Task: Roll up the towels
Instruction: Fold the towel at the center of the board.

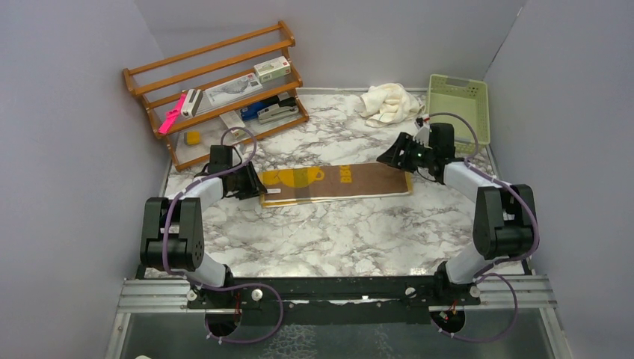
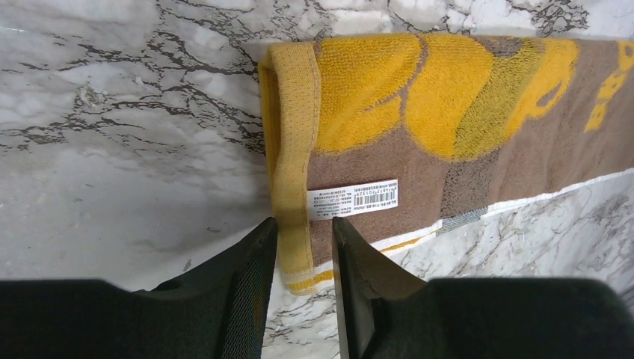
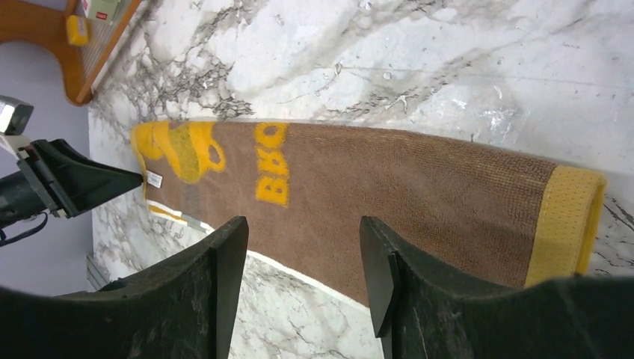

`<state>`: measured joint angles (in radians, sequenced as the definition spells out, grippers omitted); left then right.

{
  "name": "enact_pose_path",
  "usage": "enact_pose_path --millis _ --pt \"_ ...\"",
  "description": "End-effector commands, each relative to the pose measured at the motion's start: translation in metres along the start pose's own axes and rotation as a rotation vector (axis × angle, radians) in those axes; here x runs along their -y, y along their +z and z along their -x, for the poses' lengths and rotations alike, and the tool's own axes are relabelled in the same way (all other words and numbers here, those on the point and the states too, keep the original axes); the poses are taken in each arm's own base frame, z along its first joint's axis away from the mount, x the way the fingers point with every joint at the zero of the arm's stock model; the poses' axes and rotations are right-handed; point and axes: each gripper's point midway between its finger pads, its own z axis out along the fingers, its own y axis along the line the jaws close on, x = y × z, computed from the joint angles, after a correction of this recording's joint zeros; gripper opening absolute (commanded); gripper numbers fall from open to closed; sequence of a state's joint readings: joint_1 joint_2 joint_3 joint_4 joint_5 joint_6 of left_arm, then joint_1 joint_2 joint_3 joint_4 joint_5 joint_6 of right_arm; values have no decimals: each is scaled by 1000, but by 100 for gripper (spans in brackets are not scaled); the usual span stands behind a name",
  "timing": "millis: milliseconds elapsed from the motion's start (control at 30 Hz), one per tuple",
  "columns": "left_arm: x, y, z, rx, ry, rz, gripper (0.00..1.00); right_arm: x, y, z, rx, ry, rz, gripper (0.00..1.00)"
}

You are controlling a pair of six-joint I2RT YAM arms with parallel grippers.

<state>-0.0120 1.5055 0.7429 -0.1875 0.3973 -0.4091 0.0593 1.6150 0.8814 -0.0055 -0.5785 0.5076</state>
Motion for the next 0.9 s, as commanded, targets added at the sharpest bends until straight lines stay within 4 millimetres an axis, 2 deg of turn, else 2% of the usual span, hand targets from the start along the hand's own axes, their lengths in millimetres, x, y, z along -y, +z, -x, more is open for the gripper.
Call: enact_pose_path --millis 0,200,367,500,733,867 --pt "7 5 5 2 -14 -57 35 -15 -13 13 31 -44 17 58" --pt "4 13 -8 -15 -69 -67 36 -17 -13 12 25 -48 30 58" --pt "-2 16 -17 -30 -102 -53 47 -20 -14 13 22 -53 41 58" --pt "-6 9 -10 -1 -83 -7 56 -21 -15 12 23 -56 45 58" --pt "-10 11 -15 -36 -89 15 56 -22 -15 10 17 -57 56 58" --pt "-15 -2 0 14 -48 84 58 -22 -17 11 23 -61 52 58"
